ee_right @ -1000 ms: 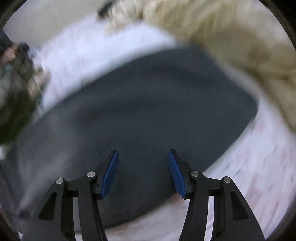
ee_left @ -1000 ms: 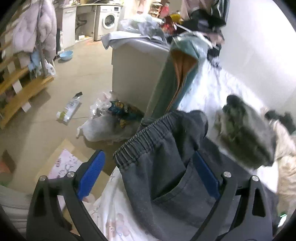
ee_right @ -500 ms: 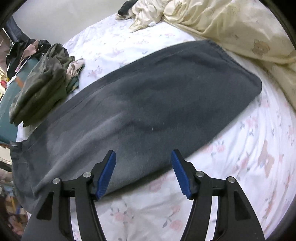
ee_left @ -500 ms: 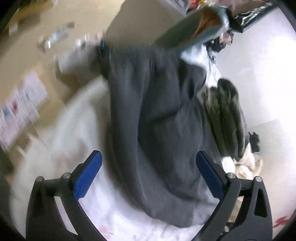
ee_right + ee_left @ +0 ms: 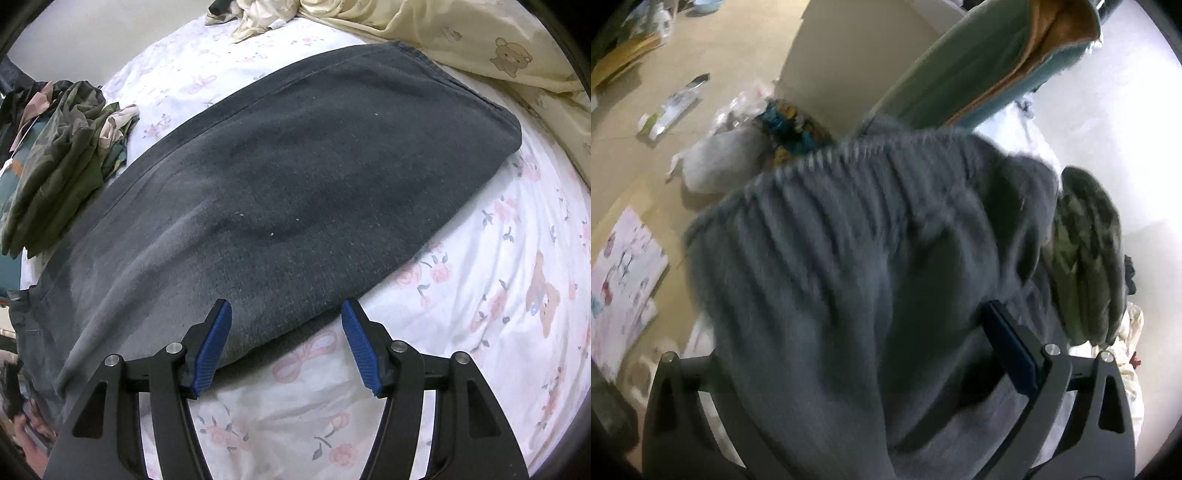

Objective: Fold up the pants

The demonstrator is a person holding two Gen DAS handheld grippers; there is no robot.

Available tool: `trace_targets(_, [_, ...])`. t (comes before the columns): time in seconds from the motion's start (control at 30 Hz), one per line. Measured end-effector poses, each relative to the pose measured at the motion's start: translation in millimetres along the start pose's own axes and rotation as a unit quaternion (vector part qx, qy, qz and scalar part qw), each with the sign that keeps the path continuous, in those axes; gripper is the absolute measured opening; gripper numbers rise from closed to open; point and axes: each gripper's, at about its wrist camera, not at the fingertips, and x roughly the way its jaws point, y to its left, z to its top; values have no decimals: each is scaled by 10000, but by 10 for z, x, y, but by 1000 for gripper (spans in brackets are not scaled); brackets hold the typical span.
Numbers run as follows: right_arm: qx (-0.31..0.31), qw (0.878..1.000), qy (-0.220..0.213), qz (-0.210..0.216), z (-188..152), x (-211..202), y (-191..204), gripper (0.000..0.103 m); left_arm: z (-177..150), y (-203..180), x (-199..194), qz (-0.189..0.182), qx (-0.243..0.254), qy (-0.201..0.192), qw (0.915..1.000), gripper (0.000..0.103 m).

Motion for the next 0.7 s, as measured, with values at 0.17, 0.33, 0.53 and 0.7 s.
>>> trace_targets(0.17, [-3, 10000, -20, 3, 30, 54, -19, 64, 99, -49, -60, 144, 130, -345, 9992, 55])
trace_targets(0.33, [265, 9989, -60, 382, 77, 61, -94, 64, 154, -152, -252, 433, 399, -364, 9976, 26])
trace_targets(0.53, [570, 9964, -112, 621, 75, -41, -207, 64, 104, -747, -856, 26, 1066, -960, 9897, 22])
trace_targets(0.7, [1532, 9743, -655, 1516, -33, -361, -607, 93, 69, -1033, -1084, 166, 1397, -1084, 9841, 22])
